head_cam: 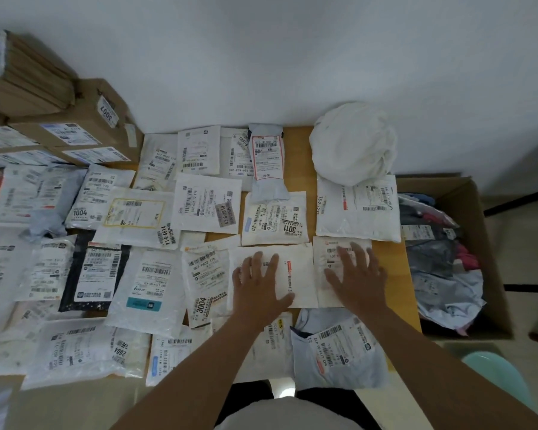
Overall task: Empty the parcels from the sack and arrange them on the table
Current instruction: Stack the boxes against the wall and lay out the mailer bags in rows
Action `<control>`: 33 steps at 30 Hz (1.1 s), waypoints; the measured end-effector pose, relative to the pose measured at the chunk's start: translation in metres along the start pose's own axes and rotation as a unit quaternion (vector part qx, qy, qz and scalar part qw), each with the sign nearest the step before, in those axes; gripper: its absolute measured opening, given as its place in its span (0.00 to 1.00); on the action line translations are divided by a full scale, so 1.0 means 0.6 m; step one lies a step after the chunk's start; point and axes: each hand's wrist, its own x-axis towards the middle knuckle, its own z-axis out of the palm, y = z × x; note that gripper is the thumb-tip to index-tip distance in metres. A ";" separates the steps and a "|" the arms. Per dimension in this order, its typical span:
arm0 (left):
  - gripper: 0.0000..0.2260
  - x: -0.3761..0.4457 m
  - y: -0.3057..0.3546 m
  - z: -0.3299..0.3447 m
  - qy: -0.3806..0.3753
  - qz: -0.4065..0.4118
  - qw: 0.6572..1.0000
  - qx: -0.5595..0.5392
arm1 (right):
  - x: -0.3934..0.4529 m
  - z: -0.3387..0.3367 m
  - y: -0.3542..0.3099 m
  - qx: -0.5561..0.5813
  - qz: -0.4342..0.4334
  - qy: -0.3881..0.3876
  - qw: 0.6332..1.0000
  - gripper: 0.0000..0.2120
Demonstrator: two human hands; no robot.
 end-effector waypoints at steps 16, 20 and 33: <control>0.32 0.128 0.003 -0.065 -0.043 -0.042 0.997 -0.044 | 0.152 -0.060 -0.031 0.016 0.026 -0.113 0.993 0.41; 0.31 0.136 0.003 -0.058 -0.056 -0.037 0.996 -0.052 | 0.151 -0.059 -0.027 0.010 0.020 -0.092 0.996 0.40; 0.30 0.086 0.009 -0.076 0.010 -0.052 0.989 -0.138 | 0.037 -0.026 -0.045 0.107 0.093 0.032 0.989 0.29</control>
